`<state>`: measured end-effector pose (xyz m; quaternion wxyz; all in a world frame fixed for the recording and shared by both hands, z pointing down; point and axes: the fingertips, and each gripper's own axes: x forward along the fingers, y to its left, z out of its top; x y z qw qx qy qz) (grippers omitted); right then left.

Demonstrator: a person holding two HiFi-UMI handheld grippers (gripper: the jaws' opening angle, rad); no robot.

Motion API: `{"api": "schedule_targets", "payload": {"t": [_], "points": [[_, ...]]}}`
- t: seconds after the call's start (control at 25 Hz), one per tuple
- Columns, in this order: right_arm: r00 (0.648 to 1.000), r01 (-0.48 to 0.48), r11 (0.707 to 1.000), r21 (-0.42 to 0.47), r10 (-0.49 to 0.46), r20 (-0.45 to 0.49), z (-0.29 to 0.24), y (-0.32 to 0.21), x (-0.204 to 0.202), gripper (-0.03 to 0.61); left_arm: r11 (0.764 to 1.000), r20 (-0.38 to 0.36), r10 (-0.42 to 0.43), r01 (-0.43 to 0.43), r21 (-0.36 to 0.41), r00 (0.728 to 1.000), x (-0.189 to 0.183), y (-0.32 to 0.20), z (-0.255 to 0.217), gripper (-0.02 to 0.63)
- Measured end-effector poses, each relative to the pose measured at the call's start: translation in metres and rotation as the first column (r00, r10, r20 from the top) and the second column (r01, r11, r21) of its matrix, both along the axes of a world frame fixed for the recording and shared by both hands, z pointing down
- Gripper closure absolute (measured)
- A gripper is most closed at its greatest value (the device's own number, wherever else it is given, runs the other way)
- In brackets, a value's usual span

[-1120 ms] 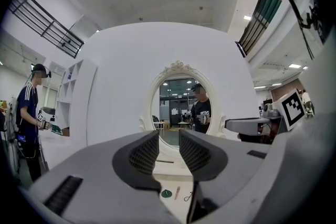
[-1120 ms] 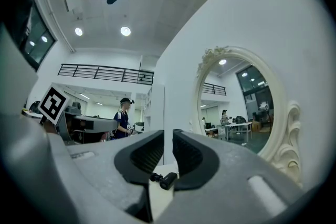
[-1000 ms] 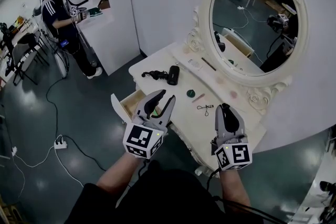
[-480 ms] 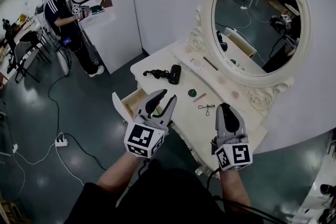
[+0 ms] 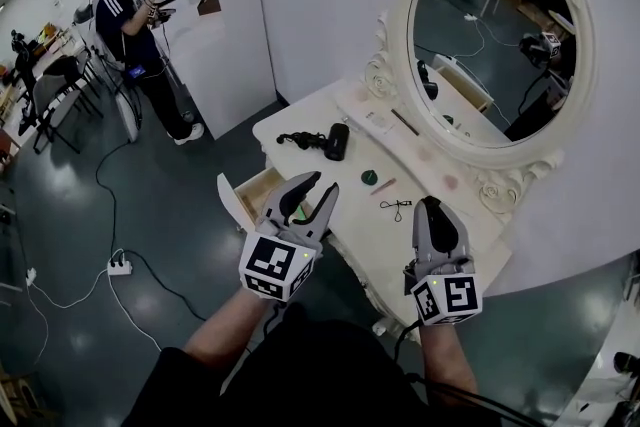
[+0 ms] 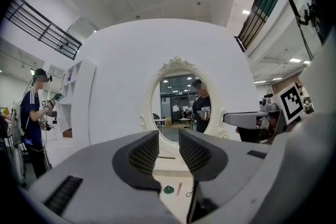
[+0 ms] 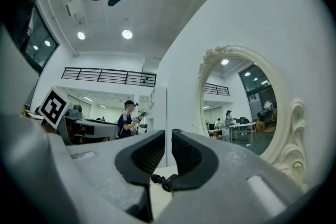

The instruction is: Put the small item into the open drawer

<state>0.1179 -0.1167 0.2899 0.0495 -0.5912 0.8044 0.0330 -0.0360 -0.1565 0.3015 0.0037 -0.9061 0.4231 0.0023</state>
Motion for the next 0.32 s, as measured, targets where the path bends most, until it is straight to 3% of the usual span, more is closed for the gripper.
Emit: {"api": "schedule_targets", "payload": {"t": [0.32], "points": [[1.000, 0.010, 1.000, -0.002, -0.010, 0.020, 0.0051, -0.0006, 0.0055, 0.538, 1.000, 0.023, -0.003, 0.003, -0.006, 1.000, 0.0052, 0.0021, 0.0044, 0.494]]}}
